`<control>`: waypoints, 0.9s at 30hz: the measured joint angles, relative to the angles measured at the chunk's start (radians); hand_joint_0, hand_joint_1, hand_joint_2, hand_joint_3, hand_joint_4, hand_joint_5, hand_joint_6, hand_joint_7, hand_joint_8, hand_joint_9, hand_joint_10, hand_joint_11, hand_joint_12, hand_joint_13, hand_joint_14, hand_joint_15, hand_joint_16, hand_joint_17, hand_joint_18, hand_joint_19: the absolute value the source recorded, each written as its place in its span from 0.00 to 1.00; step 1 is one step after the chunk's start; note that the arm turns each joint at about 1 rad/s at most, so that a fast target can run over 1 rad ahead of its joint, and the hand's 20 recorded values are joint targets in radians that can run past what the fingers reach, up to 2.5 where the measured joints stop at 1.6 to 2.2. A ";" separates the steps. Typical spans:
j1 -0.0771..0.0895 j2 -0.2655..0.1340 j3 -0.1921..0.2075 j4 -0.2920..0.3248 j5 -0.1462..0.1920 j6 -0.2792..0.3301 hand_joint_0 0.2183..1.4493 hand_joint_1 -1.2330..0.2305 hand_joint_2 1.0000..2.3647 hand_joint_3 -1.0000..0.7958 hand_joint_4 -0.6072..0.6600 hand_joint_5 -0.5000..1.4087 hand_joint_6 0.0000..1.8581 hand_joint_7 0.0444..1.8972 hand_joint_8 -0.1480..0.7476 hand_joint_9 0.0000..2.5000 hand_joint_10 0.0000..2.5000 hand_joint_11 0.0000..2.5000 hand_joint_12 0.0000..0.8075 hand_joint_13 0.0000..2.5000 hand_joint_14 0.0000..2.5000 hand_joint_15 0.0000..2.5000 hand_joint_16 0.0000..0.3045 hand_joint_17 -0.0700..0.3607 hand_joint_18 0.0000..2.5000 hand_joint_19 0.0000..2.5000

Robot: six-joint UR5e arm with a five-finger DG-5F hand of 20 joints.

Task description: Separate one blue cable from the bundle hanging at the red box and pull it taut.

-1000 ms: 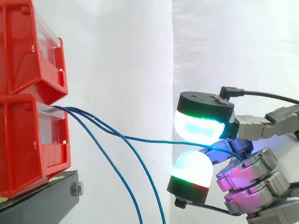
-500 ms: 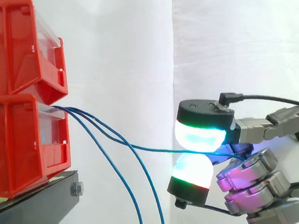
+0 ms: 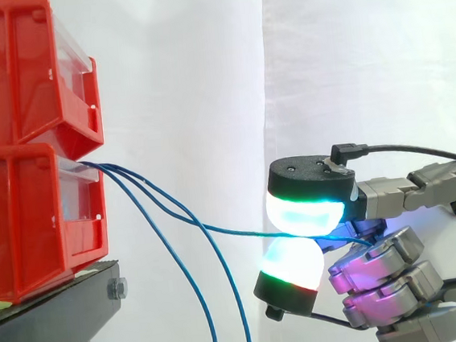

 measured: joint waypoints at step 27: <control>0.001 0.000 0.000 0.002 0.000 0.000 0.32 0.41 0.01 0.35 0.61 0.16 0.46 0.63 0.53 0.41 0.62 0.67 0.50 0.37 1.00 0.58 0.15 0.40 0.55 0.58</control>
